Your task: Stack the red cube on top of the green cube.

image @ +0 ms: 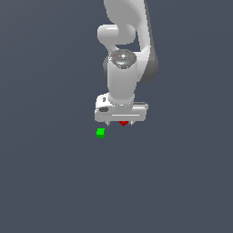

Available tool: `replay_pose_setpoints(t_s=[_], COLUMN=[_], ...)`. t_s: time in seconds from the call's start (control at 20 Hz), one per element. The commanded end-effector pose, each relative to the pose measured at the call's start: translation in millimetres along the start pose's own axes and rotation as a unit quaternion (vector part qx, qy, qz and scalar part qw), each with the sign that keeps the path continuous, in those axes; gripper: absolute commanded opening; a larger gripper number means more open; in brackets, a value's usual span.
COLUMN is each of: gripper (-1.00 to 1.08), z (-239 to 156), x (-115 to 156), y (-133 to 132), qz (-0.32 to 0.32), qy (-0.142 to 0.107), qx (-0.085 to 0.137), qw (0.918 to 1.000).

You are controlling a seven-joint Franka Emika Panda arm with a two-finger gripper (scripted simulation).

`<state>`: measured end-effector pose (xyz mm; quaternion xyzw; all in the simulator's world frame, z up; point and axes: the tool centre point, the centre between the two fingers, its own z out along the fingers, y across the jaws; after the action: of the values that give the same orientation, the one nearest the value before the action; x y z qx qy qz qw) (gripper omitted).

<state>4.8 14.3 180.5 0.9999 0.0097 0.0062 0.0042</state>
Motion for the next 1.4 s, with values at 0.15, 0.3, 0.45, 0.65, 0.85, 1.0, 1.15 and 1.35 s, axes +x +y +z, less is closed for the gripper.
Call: replay_pose_setpoints(t_s=[0.15,0.3,0.45,0.65,0.85,1.0,1.15,1.35], gripper=[1.00,1.00,1.00,1.00,1.00,1.00,1.00,1.00], z=[1,5,11,23,39,54,68,84], x=[-1,-5,-12,-27,-47,-65,-84,-105], y=[-1,-3,-8,-15,-23,-29,-33,-35], qz=[-0.004,-0.015,-0.033,-0.069,-0.118,-0.162,-0.205,-0.251], qy=[0.000,0.000,0.000,-0.001,-0.002,-0.002,-0.003,-0.003], qx=[0.000,0.000,0.001,0.001,0.002,0.003,0.004,0.005], qw=[1.0000,0.9999,0.9995,0.9976,0.9930,0.9868,0.9788,0.9679])
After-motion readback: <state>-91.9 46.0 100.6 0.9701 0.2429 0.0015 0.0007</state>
